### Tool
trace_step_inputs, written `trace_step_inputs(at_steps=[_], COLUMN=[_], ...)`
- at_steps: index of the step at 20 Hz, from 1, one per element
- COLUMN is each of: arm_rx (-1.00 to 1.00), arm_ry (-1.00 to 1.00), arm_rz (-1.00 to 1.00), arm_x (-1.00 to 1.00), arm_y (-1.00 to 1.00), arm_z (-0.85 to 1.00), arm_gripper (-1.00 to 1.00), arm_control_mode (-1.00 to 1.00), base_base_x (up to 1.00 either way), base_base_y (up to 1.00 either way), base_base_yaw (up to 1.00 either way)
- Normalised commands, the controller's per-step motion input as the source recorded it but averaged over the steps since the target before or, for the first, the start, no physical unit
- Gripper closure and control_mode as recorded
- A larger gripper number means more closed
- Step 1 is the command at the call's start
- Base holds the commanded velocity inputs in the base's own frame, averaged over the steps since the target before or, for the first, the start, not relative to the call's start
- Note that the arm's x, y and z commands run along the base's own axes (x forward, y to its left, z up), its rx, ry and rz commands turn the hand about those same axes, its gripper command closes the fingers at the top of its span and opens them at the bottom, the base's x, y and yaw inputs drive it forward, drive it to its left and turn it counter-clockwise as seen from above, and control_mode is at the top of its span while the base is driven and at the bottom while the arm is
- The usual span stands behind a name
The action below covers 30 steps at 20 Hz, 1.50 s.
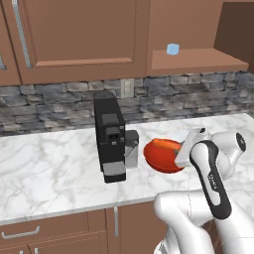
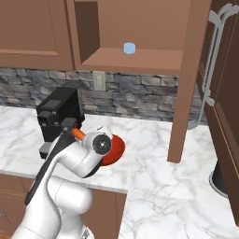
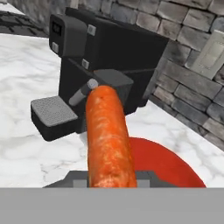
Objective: Pick the carrot from the cabinet and place it in the bowl. Then pick the bowl and place it in the sink. Then turn on the sink facuet.
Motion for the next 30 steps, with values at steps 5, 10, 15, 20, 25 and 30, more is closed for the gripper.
trace_step_inputs(at_steps=[5,10,15,20,25,30], arm_rx=[0.01,-0.01,-0.07,-0.03,-0.01,-0.01], arm_ry=[0.01,0.03,0.12,0.07,0.03,0.00], arm_rz=[0.00,0.00,0.00,0.00,0.00,0.00], arm_x=[0.30,0.31,0.54,0.40,0.34,0.27], arm_y=[-0.53,-0.24,0.00,-0.03,-0.03,0.00], arm_z=[-0.09,-0.22,-0.64,-0.64,-0.45,-0.25], arm_gripper=[1.00,1.00,1.00,1.00,1.00,1.00], arm_control_mode=[-1.00,-1.00,-1.00,-1.00,-1.00,-1.00], base_base_x=[0.00,0.00,0.00,0.00,0.00,0.00], base_base_y=[0.00,0.00,0.00,0.00,0.00,0.00], base_base_yaw=[0.00,0.00,0.00,0.00,0.00,0.00])
